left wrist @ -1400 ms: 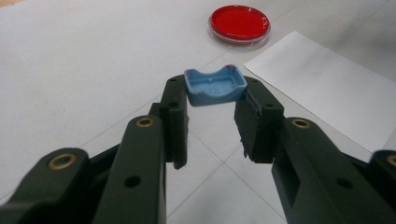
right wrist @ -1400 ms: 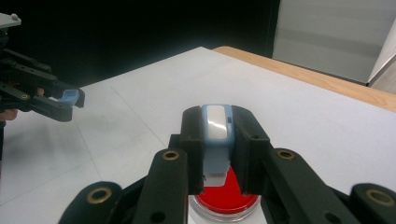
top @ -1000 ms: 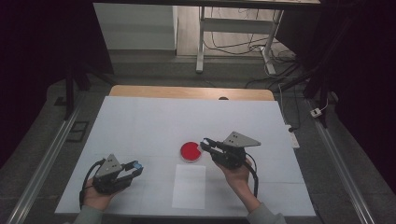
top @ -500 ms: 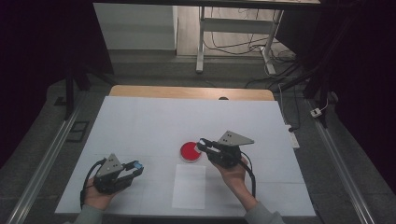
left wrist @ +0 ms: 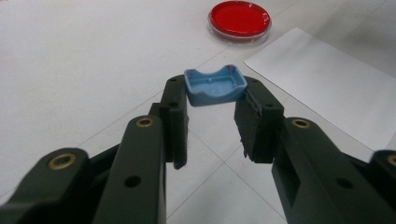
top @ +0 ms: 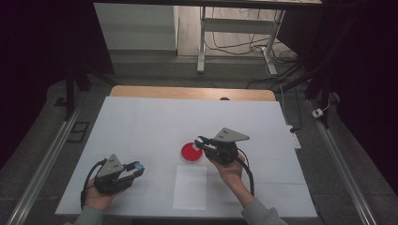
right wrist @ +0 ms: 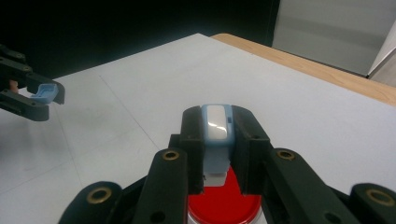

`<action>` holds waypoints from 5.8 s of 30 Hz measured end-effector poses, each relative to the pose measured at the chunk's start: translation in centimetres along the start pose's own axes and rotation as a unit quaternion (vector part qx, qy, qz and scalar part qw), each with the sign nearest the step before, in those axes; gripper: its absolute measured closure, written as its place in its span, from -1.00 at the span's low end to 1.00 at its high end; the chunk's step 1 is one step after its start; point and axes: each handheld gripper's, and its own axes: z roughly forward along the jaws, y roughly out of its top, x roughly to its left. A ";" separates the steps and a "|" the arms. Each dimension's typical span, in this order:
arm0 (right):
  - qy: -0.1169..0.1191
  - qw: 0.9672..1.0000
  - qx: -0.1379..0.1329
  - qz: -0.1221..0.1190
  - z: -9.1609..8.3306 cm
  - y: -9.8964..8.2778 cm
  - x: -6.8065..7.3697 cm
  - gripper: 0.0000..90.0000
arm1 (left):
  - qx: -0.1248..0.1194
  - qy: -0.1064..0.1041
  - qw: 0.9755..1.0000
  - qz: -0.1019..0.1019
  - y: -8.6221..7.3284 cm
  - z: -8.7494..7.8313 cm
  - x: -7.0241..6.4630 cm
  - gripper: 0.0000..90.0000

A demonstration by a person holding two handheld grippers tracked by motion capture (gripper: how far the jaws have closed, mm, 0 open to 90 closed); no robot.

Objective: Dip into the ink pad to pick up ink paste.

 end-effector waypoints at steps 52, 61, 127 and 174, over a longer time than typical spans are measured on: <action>-0.002 0.996 0.094 -0.006 5.0 -1.5 -1.1 0.67 | 0.008 -0.005 1.000 -0.004 -0.2 0.2 0.2 0.45; -0.002 0.995 0.104 -0.011 5.3 -1.7 -1.0 0.67 | 0.008 -0.004 1.000 -0.004 -0.2 0.2 0.2 0.45; -0.012 0.997 0.074 -0.017 4.2 -1.4 -1.2 0.67 | 0.009 -0.003 1.000 -0.003 -0.2 0.1 0.2 0.44; -0.023 0.993 0.112 -0.023 5.4 -2.5 -1.6 0.67 | 0.011 -0.002 1.000 -0.004 -0.2 0.2 0.3 0.44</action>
